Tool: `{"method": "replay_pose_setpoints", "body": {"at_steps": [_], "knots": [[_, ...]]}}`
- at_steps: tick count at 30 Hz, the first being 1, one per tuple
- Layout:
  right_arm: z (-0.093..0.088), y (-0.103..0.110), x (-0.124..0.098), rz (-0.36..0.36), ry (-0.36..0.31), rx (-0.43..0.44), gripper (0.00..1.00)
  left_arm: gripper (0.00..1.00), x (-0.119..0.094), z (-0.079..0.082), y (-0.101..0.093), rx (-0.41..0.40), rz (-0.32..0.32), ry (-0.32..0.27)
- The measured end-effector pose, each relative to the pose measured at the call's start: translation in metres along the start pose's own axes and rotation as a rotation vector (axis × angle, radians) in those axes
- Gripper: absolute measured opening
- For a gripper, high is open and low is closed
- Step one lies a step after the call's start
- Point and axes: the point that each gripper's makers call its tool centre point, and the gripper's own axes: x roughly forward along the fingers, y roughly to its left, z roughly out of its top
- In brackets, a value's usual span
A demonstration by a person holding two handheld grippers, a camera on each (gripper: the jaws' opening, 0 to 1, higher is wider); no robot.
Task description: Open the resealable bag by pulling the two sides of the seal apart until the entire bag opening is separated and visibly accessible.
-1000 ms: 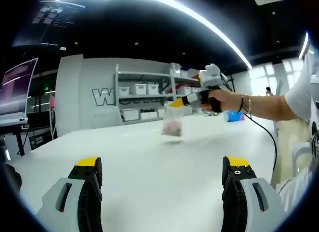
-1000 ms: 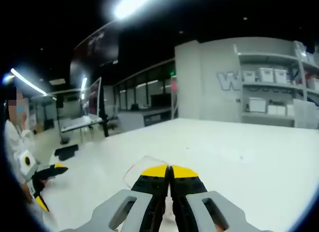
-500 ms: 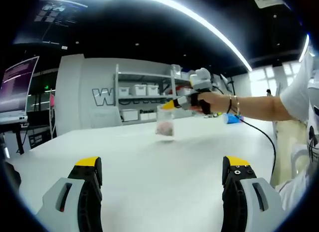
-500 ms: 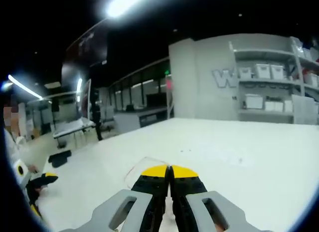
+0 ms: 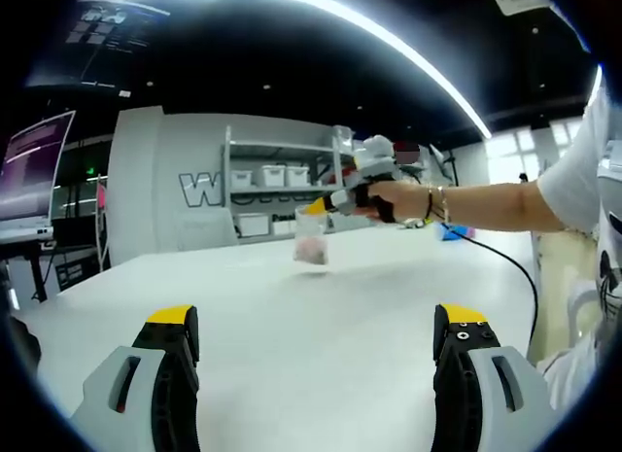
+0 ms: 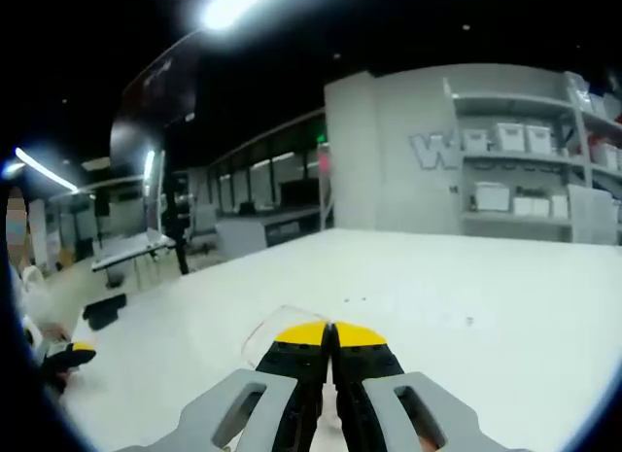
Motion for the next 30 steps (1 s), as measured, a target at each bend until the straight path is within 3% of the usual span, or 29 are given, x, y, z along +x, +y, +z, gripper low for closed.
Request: {"method": "replay_pose_setpoints", "body": {"at_steps": [19, 30], "knots": [[0.0, -0.025, 0.032, -0.054, 0.025, 0.009, 0.0, 1.0, -0.001, 0.003, 0.0, -0.016, -0.002, -0.012], [0.007, -0.029, 0.048, -0.069, 0.031, -0.006, 0.0, 1.0, 0.0, 0.003, 0.0, -0.02, -0.004, -0.011]]}}
